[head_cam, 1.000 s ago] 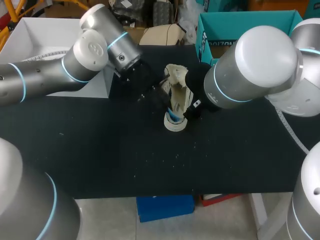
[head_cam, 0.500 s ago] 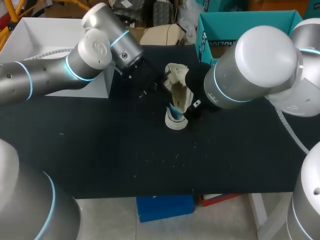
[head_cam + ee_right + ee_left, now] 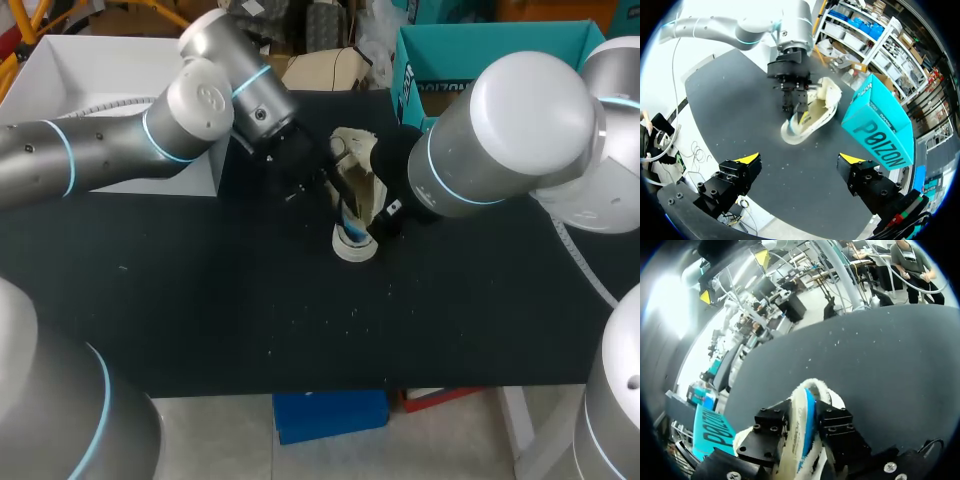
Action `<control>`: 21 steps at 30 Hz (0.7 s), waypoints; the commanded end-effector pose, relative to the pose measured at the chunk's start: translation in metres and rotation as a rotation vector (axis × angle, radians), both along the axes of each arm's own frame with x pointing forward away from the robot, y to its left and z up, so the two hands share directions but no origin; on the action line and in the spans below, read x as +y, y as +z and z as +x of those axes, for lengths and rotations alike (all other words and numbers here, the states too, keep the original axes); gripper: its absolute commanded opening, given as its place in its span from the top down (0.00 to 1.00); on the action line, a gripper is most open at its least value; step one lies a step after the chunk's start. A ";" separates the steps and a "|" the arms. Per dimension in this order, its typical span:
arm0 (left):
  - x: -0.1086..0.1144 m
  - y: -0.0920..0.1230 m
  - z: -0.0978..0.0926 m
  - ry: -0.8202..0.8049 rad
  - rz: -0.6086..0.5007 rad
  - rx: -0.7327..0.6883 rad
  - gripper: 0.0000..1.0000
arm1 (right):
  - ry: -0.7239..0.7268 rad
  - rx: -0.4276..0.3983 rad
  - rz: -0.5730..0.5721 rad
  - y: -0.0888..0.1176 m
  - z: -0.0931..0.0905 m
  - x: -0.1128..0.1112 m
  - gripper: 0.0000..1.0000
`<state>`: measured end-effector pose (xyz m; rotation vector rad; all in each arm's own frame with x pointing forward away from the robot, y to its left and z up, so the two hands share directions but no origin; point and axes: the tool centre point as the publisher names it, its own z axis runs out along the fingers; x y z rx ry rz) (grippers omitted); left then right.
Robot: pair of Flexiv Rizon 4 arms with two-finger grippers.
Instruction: Take the shoe out of the shoebox, open the shoe tongue, remove and reinsert the insole, then place the shoe into the shoebox
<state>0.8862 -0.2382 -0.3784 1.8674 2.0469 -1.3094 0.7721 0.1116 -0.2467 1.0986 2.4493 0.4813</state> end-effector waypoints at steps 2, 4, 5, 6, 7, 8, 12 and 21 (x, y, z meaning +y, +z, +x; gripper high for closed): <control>0.004 0.007 -0.009 -0.033 -0.002 0.017 0.00 | 0.000 0.000 0.003 -0.001 0.000 0.000 0.00; 0.009 0.016 -0.015 -0.040 -0.009 0.021 0.00 | 0.000 0.000 0.003 -0.001 0.000 0.000 0.00; 0.012 0.021 -0.018 -0.044 -0.018 0.024 0.00 | 0.000 0.000 0.003 -0.001 0.000 0.000 0.00; 0.014 0.027 -0.020 -0.046 -0.021 0.023 0.08 | 0.000 0.000 0.003 -0.001 0.000 0.000 0.00; 0.016 0.033 -0.022 -0.051 -0.024 0.013 0.19 | 0.000 0.000 0.003 -0.001 0.000 0.000 0.00; 0.018 0.039 -0.024 -0.053 -0.021 0.001 0.29 | 0.000 0.000 0.003 -0.001 0.000 0.000 0.00; 0.021 0.050 -0.020 -0.048 0.062 -0.077 0.80 | 0.000 0.000 0.003 -0.001 0.000 0.000 0.00; 0.022 0.025 -0.004 -0.061 0.306 -0.235 1.00 | 0.000 0.000 0.003 -0.001 0.000 0.000 0.00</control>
